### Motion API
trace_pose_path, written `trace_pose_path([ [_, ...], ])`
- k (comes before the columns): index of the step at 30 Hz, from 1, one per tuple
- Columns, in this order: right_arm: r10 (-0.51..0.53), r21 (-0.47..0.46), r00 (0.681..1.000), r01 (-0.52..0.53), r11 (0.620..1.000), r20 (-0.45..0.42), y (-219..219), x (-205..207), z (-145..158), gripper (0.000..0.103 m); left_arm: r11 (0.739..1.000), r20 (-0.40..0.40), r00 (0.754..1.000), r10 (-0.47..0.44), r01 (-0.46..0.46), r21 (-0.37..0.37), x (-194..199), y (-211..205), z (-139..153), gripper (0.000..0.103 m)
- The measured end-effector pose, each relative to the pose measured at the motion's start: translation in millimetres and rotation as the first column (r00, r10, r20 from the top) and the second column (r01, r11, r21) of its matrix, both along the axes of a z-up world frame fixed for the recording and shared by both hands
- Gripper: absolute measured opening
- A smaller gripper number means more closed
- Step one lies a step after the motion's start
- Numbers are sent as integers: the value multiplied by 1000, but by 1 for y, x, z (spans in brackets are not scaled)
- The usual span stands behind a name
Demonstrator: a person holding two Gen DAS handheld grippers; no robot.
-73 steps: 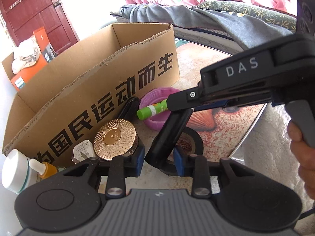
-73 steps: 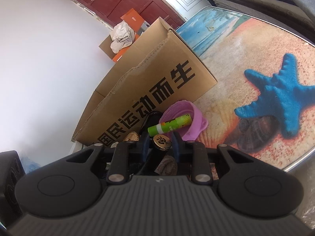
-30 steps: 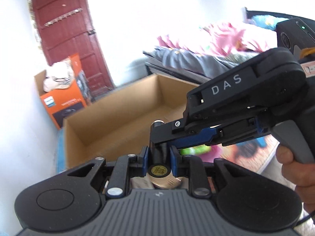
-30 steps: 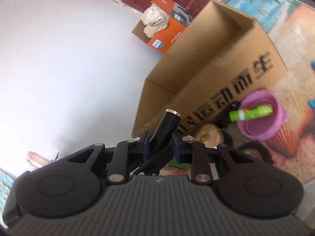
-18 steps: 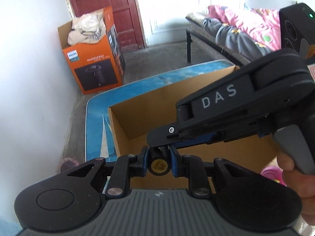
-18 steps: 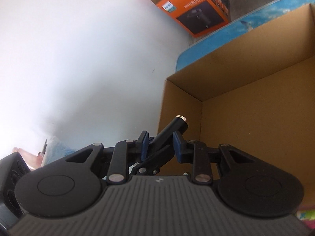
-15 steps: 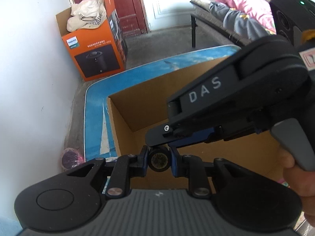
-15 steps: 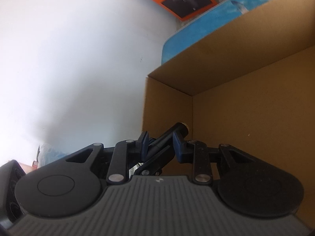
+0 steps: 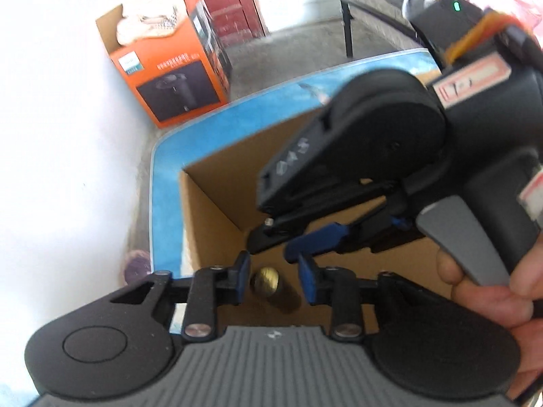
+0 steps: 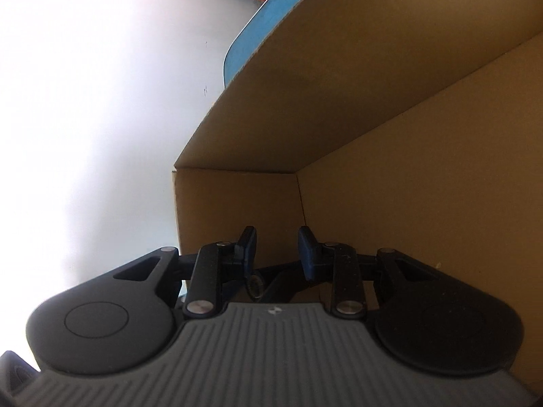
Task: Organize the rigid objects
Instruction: 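Carry the black cylinder into the cardboard box and open the right gripper, then grasp the green glue stick from the pink bowl with the right gripper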
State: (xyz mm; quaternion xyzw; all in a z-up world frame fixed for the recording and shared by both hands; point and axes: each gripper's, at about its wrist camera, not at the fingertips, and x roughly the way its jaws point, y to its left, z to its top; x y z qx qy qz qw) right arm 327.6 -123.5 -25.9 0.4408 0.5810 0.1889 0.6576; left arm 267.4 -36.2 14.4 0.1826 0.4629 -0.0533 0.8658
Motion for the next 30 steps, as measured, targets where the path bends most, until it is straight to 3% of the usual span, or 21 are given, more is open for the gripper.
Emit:
trace_pose_path([
  [2, -18, 13, 1000, 18, 1000, 11, -6, -5, 6, 29, 1000, 28, 1000, 1, 0, -21, -7, 2, 8, 49],
  [5, -45, 42, 998, 43, 998, 47, -22, -16, 18, 31, 999, 63, 998, 4, -1, -51, -22, 8, 25, 52],
  [10, -65, 105, 981, 46, 993, 182, -59, -70, 74, 32, 990, 119, 993, 1, 16, -139, -61, 22, 63, 57],
  [14, -85, 122, 935, 46, 992, 343, -90, -139, 118, 37, 971, 173, 983, -61, 98, -216, -114, 25, 88, 63],
  [17, -118, 84, 893, 90, 992, 434, -121, -185, 133, 44, 954, 195, 973, -123, 170, -248, -149, 19, 89, 66],
  [20, -158, 46, 883, 154, 987, 441, -145, -229, 126, 44, 933, 196, 963, -187, 236, -270, -175, 3, 78, 66],
  [21, -182, 45, 889, 180, 983, 420, -162, -248, 111, 45, 928, 192, 960, -204, 252, -273, -176, -9, 67, 66],
  [24, -199, 3, 899, 215, 977, 391, -176, -264, 91, 46, 922, 209, 942, -261, 307, -236, -184, -41, 40, 65],
  [27, -148, -129, 895, 221, 967, 422, -170, -276, 71, 45, 916, 190, 930, -315, 350, -196, -191, -69, 12, 62],
  [30, -51, -237, 884, 179, 955, 465, -158, -271, 42, 40, 907, 158, 926, -342, 369, -202, -197, -90, -9, 53],
])
